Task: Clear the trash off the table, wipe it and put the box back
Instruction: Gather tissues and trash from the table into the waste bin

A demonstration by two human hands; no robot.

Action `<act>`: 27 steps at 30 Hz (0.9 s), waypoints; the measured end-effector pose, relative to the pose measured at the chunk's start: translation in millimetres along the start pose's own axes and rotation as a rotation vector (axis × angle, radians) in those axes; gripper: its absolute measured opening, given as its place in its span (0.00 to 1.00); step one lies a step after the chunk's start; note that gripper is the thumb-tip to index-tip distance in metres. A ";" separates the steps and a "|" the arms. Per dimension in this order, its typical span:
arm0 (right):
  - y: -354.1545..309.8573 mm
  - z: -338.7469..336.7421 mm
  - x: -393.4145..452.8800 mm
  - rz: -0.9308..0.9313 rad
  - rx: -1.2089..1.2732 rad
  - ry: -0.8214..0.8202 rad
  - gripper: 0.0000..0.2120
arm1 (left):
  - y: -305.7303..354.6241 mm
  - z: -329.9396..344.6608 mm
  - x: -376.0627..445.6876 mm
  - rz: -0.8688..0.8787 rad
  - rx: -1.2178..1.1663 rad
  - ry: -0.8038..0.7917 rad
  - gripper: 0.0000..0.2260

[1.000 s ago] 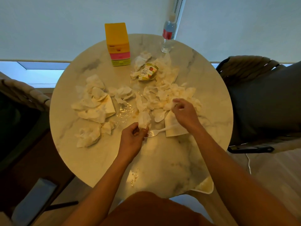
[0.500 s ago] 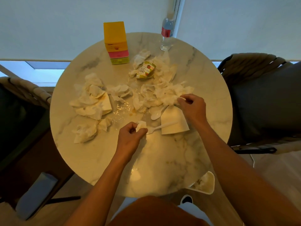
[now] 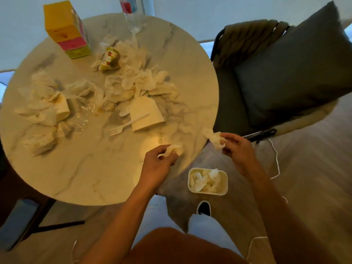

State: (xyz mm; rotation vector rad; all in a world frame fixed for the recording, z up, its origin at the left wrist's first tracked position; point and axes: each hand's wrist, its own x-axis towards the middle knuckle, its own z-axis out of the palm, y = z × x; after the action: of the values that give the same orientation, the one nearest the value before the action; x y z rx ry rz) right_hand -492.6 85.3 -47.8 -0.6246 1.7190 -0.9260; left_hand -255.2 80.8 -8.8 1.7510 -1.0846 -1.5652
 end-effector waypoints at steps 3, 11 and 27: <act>40.6 -42.3 -2.2 0.085 -0.062 0.018 0.07 | -20.6 46.7 -12.0 -0.022 0.059 -0.065 0.10; 177.7 -80.1 41.0 0.334 -0.049 0.080 0.04 | -106.7 147.7 1.2 -0.067 0.285 -0.156 0.09; 429.3 -36.8 135.4 0.367 -0.480 -0.163 0.19 | -362.2 221.7 148.7 -0.081 0.810 -0.248 0.22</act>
State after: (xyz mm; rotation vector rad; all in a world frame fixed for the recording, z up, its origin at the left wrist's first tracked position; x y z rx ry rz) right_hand -559.6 233.9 -468.9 -0.6408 1.8352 -0.1966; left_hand -397.8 170.4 -426.0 2.1381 -1.9948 -1.5231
